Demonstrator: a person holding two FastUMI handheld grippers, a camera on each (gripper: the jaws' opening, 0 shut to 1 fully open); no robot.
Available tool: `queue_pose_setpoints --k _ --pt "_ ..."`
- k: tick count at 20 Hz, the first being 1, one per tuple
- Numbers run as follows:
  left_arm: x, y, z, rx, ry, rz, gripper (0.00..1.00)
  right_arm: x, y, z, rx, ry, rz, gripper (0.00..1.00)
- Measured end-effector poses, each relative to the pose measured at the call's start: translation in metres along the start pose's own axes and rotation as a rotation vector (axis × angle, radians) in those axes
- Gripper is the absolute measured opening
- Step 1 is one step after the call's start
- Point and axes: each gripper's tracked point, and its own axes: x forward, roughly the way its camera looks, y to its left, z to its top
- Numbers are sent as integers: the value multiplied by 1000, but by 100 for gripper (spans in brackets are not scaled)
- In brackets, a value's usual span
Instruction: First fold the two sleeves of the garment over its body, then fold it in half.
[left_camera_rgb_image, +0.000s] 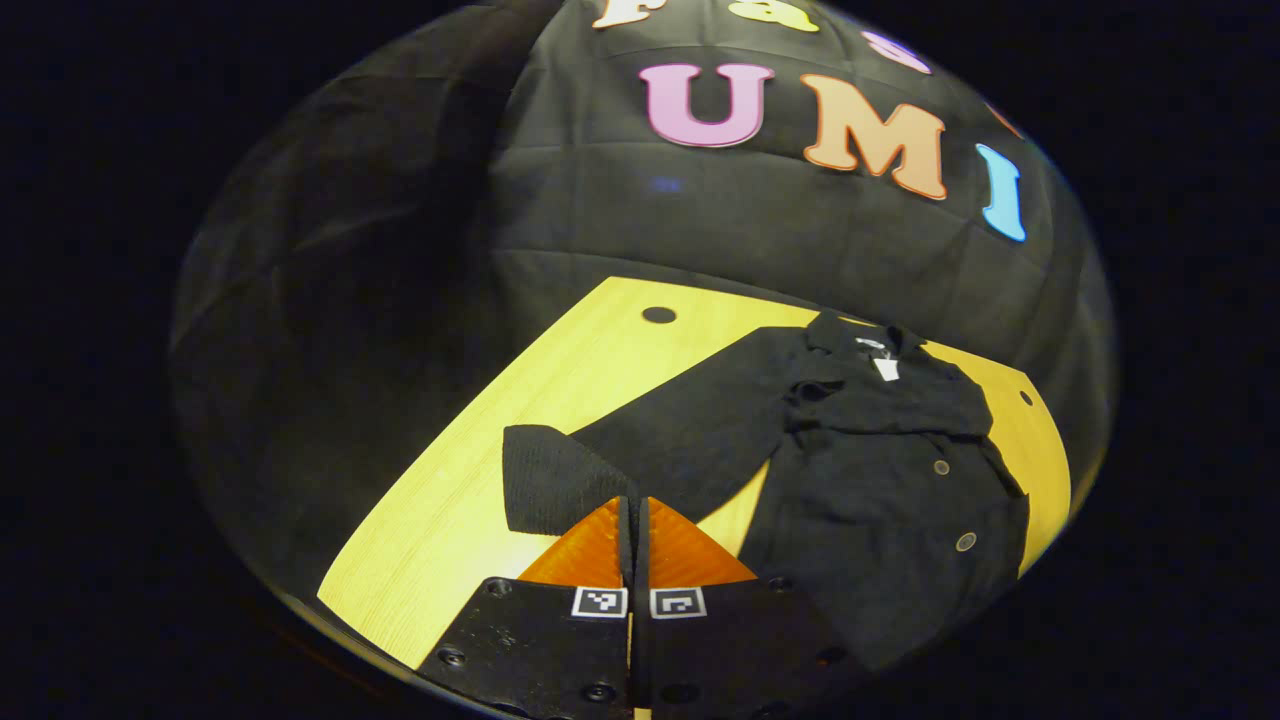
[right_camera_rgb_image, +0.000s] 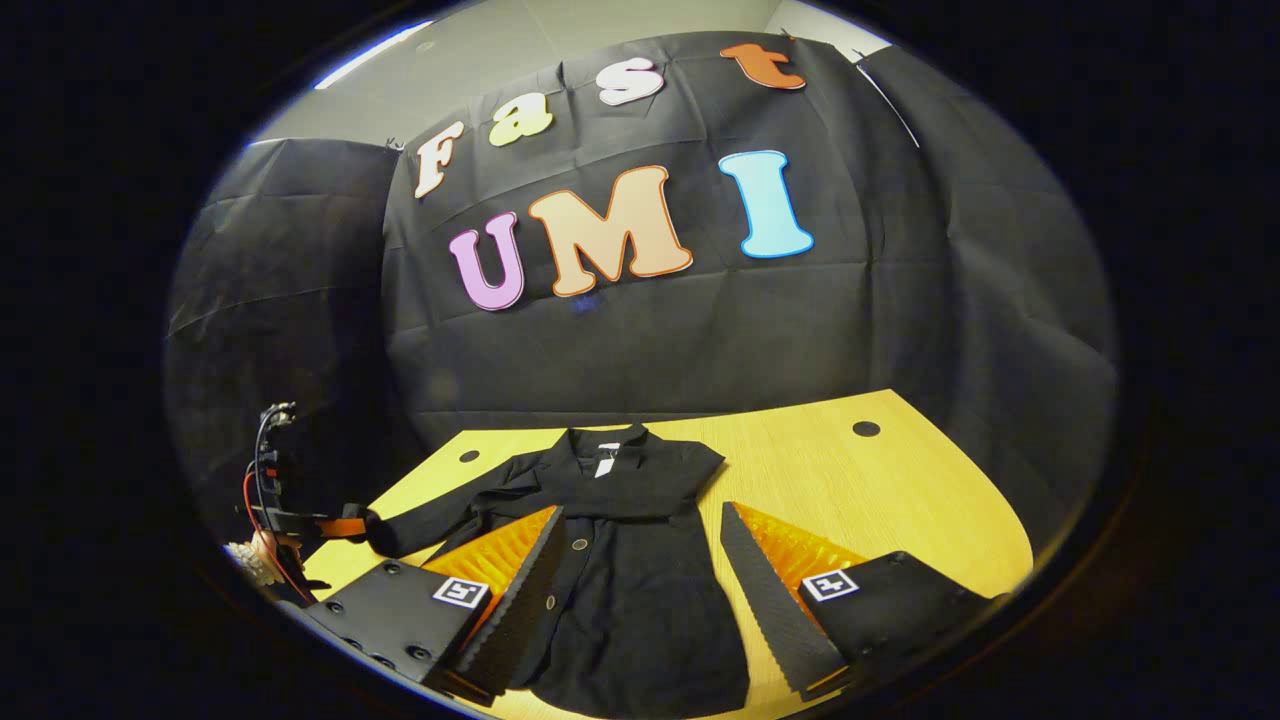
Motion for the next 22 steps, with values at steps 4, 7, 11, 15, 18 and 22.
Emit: queue_pose_setpoints --k 4,7,11,15,18,22 --pt "21 -72 29 11 -18 -91 0 -6 -16 -14 -39 22 -13 98" --pt "34 -130 50 13 -41 -157 0 -10 -21 -31 -30 56 12 98" --pt "48 -205 71 88 -61 -233 0 -16 -33 -42 -15 79 26 98" --pt "58 -268 82 168 -80 -301 0 -19 -44 -51 11 87 22 98" --pt "70 -314 89 188 -92 -349 0 -20 -51 -57 26 94 24 94" --pt "81 -366 92 231 -96 -394 0 -18 -61 -64 37 112 21 98"
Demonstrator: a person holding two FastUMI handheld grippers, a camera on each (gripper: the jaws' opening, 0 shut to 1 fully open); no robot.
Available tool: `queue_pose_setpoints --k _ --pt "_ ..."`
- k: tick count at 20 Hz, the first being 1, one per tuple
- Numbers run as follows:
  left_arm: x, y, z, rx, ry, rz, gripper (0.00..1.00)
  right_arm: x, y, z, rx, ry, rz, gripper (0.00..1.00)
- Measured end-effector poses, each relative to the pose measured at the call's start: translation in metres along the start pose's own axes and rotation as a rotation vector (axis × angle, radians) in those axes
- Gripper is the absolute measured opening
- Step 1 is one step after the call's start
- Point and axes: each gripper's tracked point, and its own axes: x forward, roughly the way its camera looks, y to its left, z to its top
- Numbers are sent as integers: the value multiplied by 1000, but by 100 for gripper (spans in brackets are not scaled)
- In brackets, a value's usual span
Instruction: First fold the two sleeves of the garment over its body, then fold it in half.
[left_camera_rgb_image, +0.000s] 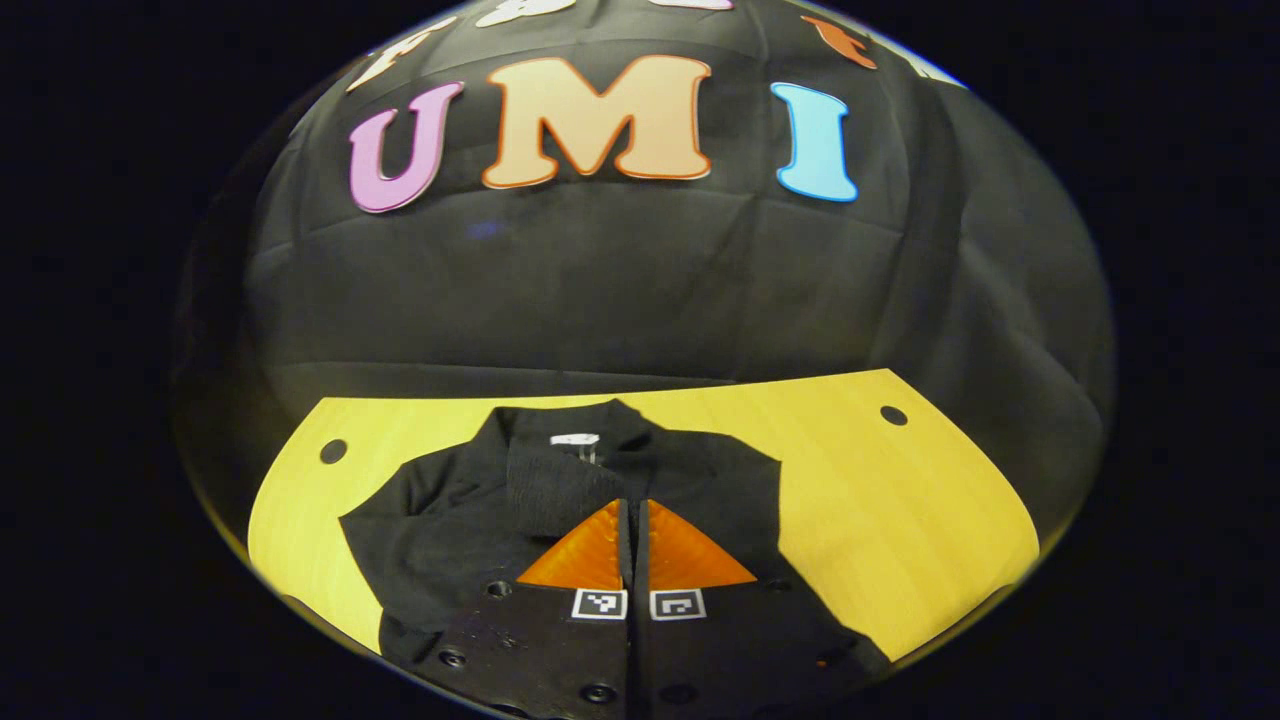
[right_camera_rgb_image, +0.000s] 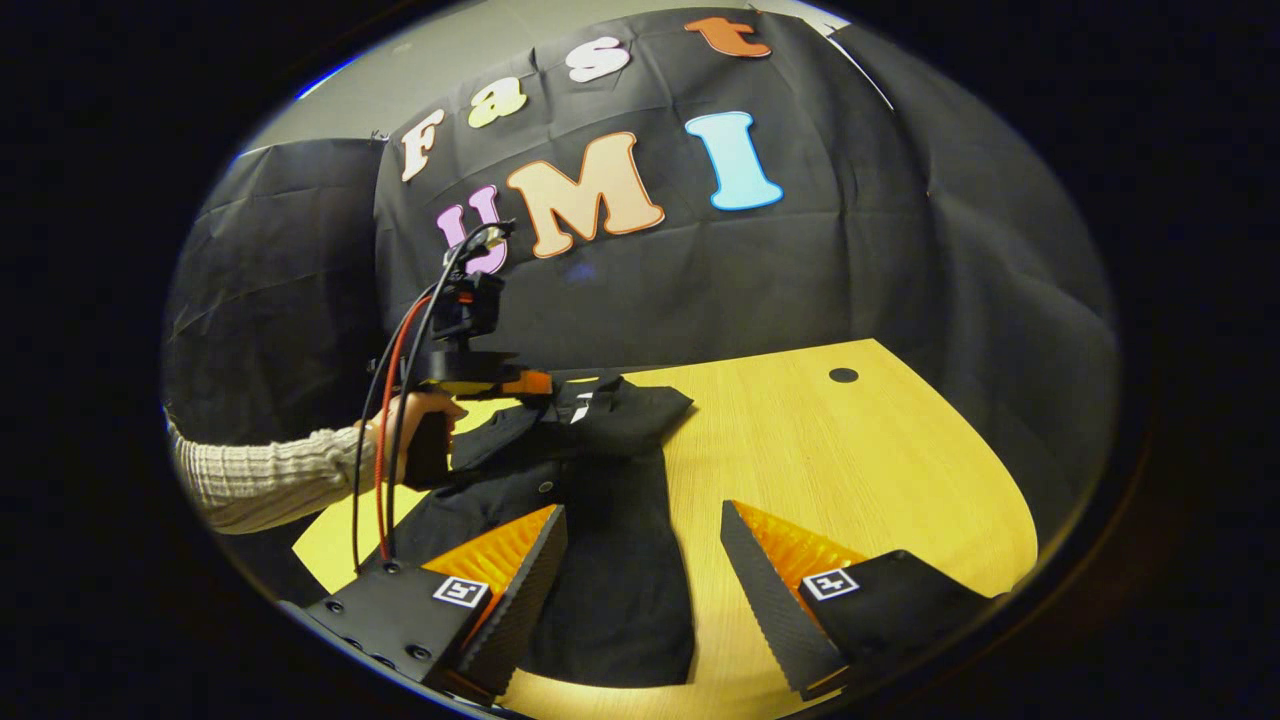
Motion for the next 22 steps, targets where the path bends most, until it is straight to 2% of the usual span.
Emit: queue_pose_setpoints --k 4,5,6,7,11,12,13,15,16,20,22 --pt "25 -41 -2 37 25 -57 0 1 -11 -5 1 5 -20 98" --pt "30 -48 -6 51 35 -61 0 1 -11 -5 9 3 -16 98" --pt "35 -53 -9 64 43 -60 0 1 -11 -6 21 3 -8 94" --pt "40 -58 -12 74 56 -59 0 2 -9 -9 30 8 1 98" --pt "51 -71 -25 98 84 -67 0 3 -20 -22 -1 29 -29 98" --pt "51 -72 -27 103 90 -58 0 3 -19 -24 16 33 -20 94" --pt "51 -73 -29 102 98 -59 0 1 -19 -28 32 37 -14 98" --pt "50 -84 -25 68 81 -90 5 1 -21 -36 42 53 -16 98" --pt "48 -87 -18 60 57 -94 17 1 -21 -39 44 60 -19 98" --pt "34 -88 13 101 -34 -99 98 0 -17 -42 66 67 -15 98" --pt "20 -85 36 123 -99 -99 96 4 -12 -40 61 70 -11 98"
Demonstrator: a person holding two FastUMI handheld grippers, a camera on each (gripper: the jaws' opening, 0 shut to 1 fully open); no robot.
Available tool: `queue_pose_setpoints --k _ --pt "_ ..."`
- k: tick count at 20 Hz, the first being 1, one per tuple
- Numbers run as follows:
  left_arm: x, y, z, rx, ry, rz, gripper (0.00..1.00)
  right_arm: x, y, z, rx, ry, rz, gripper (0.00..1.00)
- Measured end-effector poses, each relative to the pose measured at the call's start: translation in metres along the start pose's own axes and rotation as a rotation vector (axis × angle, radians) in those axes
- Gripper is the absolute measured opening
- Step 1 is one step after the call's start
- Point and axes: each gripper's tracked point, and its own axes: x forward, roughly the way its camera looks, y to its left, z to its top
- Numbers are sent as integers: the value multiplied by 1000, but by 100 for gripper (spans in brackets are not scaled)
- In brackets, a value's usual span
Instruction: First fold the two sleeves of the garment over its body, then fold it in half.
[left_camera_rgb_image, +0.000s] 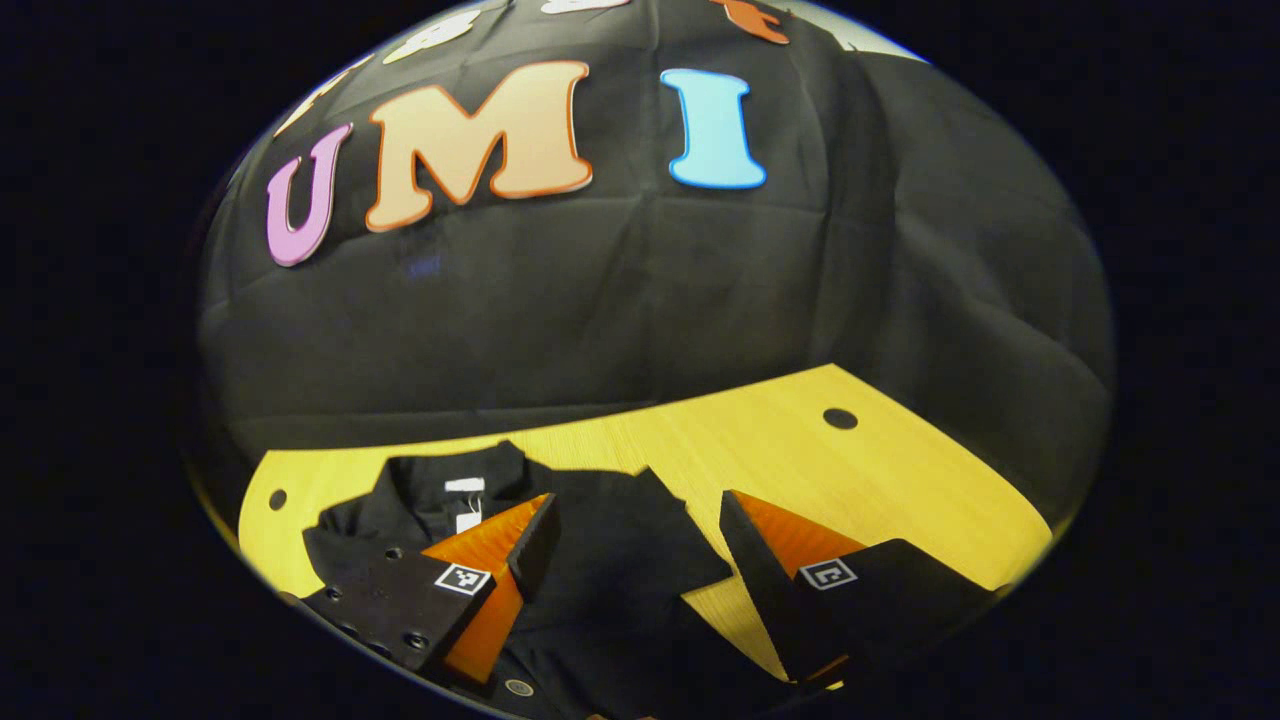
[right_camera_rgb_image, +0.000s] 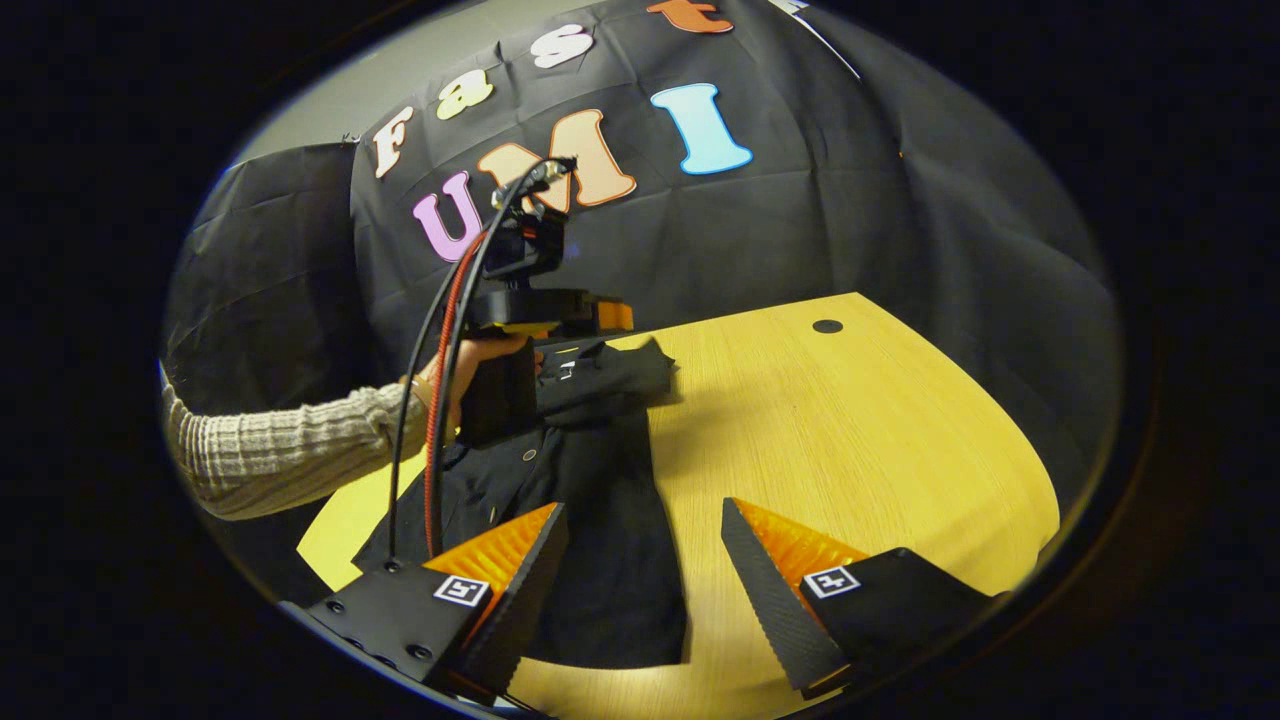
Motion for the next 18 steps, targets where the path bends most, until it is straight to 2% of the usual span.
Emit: queue_pose_setpoints --k 5,9,11,12,13,14,15,18 --pt "-53 30 47 34 -128 38 95 2 13 -6 -26 10 15 98" --pt "-115 61 50 -27 -169 61 95 -3 18 -20 -43 36 14 98" --pt "-149 88 47 -25 -200 110 94 -4 22 -25 -45 43 12 98" --pt "-166 103 41 -1 -205 145 94 -5 23 -28 -48 50 7 98" --pt "-183 115 32 26 -204 171 99 -6 23 -31 -49 53 4 98" --pt "-199 124 20 49 -197 189 94 -7 23 -33 -47 54 -1 98" --pt "-215 132 5 63 -180 206 94 -8 23 -36 -46 57 -4 98" --pt "-257 151 -54 5 -99 237 94 -8 22 -45 -60 71 -24 98"
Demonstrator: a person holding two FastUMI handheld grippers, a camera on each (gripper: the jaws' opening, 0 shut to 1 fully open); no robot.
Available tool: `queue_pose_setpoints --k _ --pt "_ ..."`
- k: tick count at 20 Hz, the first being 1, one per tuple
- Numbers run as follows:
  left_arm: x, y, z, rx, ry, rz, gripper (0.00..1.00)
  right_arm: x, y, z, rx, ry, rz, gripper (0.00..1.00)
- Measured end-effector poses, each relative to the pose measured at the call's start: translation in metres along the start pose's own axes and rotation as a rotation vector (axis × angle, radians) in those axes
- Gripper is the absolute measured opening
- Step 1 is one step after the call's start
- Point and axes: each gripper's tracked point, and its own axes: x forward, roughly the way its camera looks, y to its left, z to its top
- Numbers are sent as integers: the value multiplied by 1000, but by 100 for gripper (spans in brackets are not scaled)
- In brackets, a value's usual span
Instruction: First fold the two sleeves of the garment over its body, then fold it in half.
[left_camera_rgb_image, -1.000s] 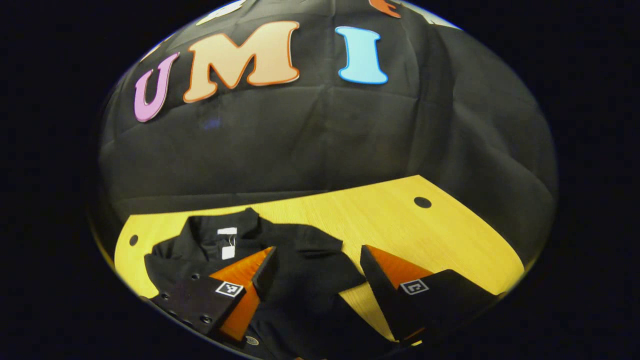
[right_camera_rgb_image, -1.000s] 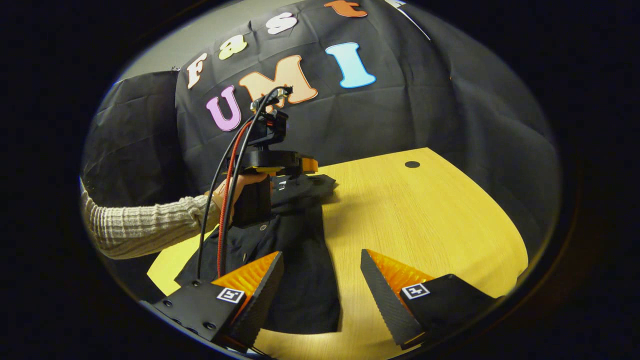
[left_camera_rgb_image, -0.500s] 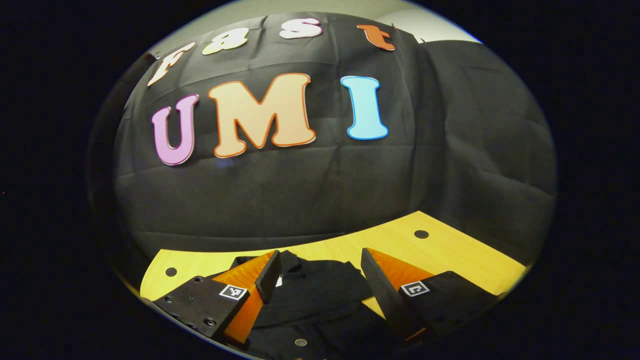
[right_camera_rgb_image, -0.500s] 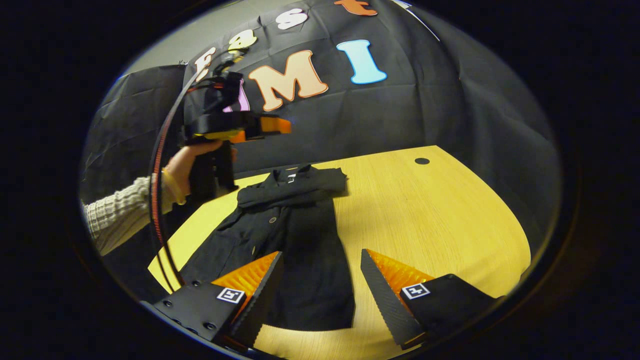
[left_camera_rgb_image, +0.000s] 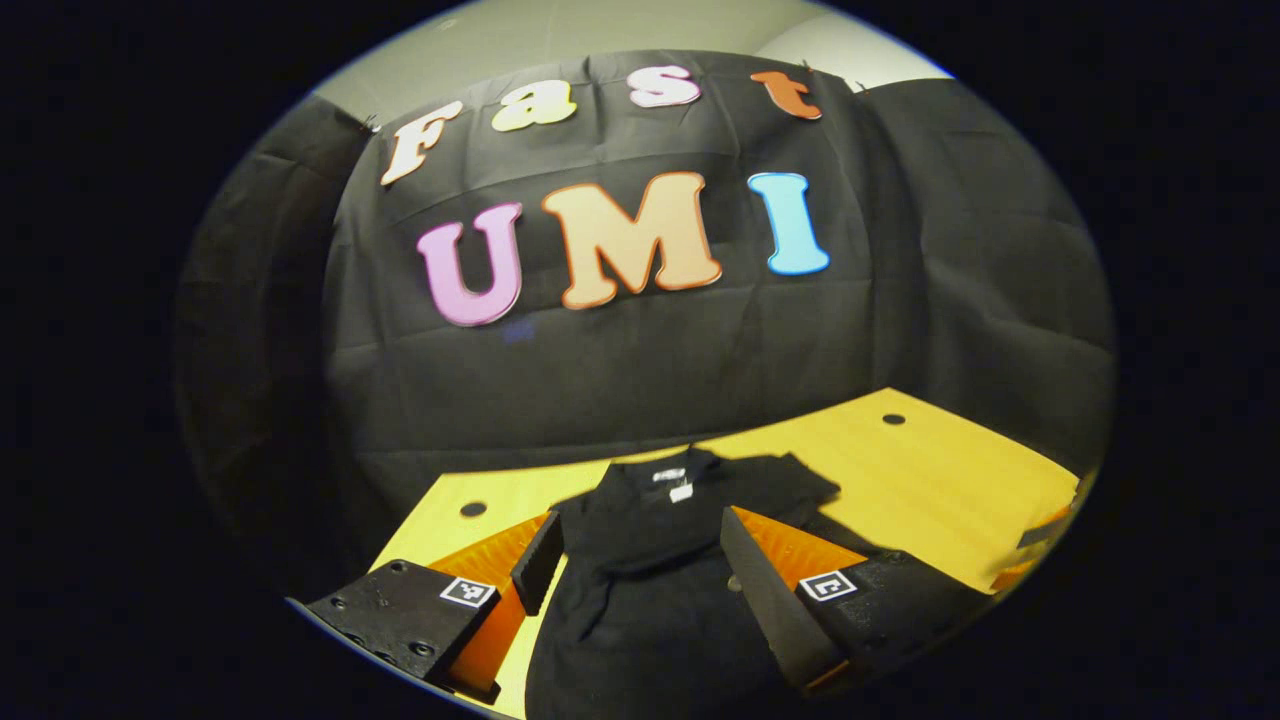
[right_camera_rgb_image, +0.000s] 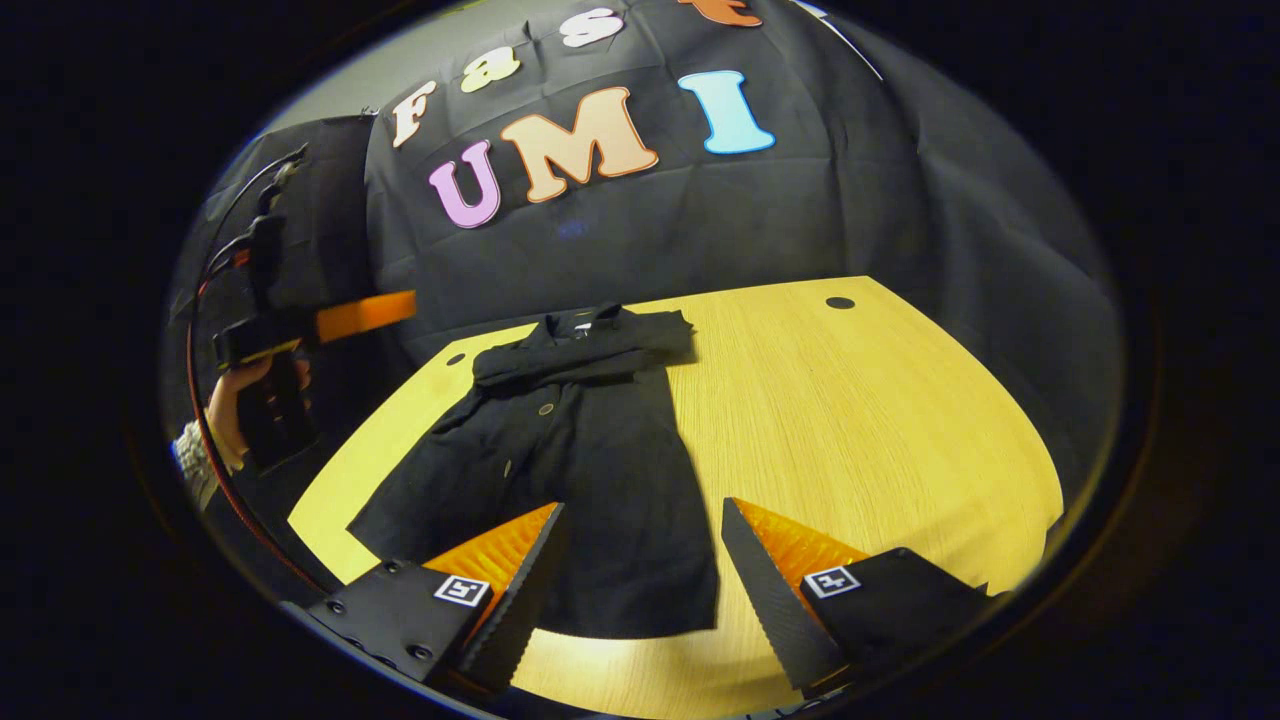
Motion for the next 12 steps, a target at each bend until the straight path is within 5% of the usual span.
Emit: queue_pose_setpoints --k 3,12 --pt "-34 20 -58 -56 108 43 99 4 1 -16 -32 30 -20 98" --pt "-118 41 -180 -131 343 106 95 13 12 -73 -25 133 -66 93"
